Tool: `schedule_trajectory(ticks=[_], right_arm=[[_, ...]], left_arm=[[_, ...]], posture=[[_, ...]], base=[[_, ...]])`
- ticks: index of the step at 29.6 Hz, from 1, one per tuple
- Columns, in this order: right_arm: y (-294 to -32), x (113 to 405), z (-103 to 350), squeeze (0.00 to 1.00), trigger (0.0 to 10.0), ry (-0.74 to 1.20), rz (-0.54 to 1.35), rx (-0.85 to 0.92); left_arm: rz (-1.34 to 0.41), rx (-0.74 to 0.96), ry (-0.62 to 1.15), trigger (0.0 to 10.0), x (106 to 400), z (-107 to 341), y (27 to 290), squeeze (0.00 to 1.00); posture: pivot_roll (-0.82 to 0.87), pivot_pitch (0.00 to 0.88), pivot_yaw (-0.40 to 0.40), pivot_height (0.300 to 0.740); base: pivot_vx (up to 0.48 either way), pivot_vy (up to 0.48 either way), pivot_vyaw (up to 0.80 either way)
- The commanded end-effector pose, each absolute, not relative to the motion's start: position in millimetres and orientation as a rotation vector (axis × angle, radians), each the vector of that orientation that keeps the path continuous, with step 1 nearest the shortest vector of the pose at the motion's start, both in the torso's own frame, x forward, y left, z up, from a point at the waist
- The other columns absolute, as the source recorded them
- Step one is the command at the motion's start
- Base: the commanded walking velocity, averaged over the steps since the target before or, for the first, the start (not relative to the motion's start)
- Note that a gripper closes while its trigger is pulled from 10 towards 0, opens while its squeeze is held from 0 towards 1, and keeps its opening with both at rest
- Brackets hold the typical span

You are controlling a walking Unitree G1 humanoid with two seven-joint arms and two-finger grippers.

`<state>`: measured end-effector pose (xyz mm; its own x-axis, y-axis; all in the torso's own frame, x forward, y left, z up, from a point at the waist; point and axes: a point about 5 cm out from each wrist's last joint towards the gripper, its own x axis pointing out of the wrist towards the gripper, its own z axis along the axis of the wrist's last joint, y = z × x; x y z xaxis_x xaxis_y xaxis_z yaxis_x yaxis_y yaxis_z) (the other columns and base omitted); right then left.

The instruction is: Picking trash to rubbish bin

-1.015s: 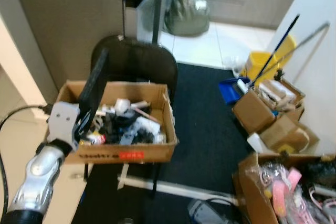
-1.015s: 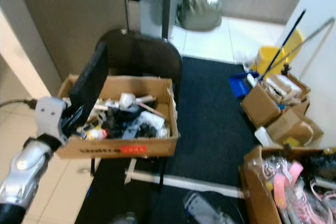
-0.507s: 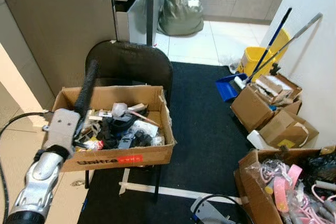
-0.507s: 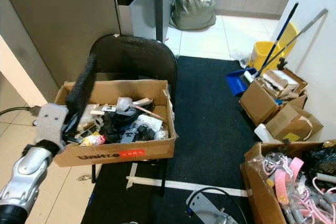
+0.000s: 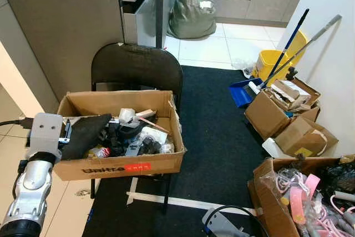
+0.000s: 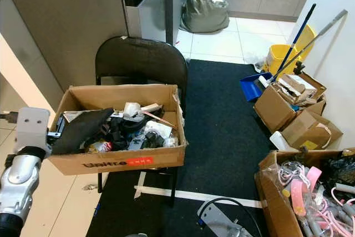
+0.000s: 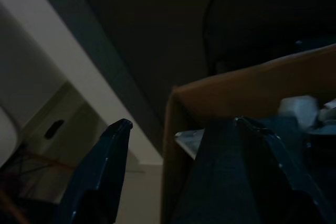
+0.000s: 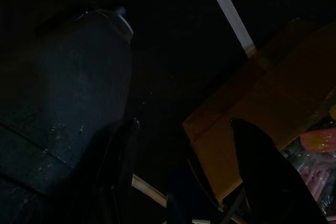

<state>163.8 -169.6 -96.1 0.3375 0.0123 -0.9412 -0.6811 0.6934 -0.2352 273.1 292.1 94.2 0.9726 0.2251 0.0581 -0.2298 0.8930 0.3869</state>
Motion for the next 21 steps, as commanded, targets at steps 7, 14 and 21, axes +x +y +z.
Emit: schedule_trajectory(ticks=[7, 14, 21], right_arm=[[-168, 155, -100, 0.00, 10.0, 1.187, 0.519, -0.680], [-169, 154, -100, 0.00, 10.0, 1.188, 0.520, -0.672], [-167, 152, -101, 0.00, 10.0, 1.187, 0.523, -0.638]], left_arm=[[0.319, 0.164, -0.123, 10.0, 280, 114, 298, 0.51], [-0.029, -0.199, -0.270, 10.0, 287, 141, 252, 0.00], [-0.802, -0.270, -0.151, 10.0, 241, 130, 160, 0.00]], posture=[[0.18, 0.051, -0.020, 0.740], [0.18, 0.053, -0.020, 0.740], [0.18, 0.050, -0.018, 0.740]], base=[[0.000, 0.000, 0.00], [0.000, 0.000, 0.00], [0.000, 0.000, 0.00]])
